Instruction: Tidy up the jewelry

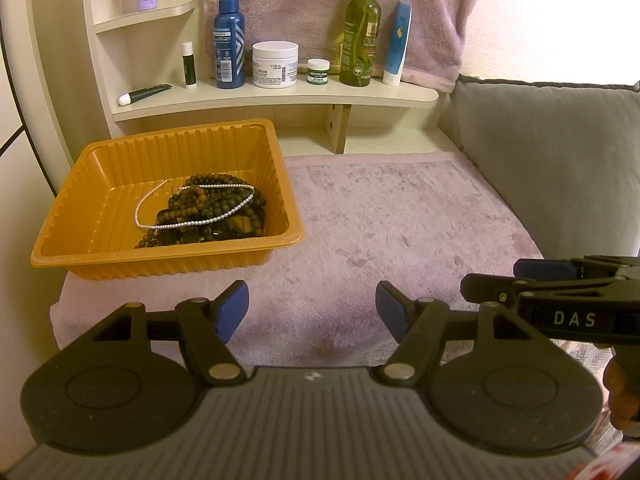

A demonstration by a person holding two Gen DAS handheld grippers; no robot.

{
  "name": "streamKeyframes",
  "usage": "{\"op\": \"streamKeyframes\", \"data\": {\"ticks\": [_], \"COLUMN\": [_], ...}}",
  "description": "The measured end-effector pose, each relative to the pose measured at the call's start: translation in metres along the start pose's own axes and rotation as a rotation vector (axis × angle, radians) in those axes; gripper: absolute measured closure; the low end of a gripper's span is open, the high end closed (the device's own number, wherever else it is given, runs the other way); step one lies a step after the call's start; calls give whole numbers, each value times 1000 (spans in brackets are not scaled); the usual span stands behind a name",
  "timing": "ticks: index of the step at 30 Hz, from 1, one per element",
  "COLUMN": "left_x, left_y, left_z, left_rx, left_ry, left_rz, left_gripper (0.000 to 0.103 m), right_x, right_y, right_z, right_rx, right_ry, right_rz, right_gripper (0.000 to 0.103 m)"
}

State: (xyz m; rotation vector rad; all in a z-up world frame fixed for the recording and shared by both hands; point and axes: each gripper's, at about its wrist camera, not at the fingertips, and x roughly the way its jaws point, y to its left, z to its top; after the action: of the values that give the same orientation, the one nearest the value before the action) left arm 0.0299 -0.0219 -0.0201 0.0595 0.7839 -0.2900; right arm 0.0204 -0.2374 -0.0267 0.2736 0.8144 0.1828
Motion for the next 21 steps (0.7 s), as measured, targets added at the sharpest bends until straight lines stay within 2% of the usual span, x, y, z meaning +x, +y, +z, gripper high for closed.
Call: {"op": "streamKeyframes", "data": {"ticks": [21], "left_x": [-1], "left_y": [2], "left_z": [1], "left_rx": [-5], "left_ry": [-3], "left_rz": [-1], "left_gripper": [35], "right_x": [1], "right_y": [2], "right_z": [0], "right_rx": [0], "right_ry": [-2], "right_rz": [0], "right_gripper": [33]}}
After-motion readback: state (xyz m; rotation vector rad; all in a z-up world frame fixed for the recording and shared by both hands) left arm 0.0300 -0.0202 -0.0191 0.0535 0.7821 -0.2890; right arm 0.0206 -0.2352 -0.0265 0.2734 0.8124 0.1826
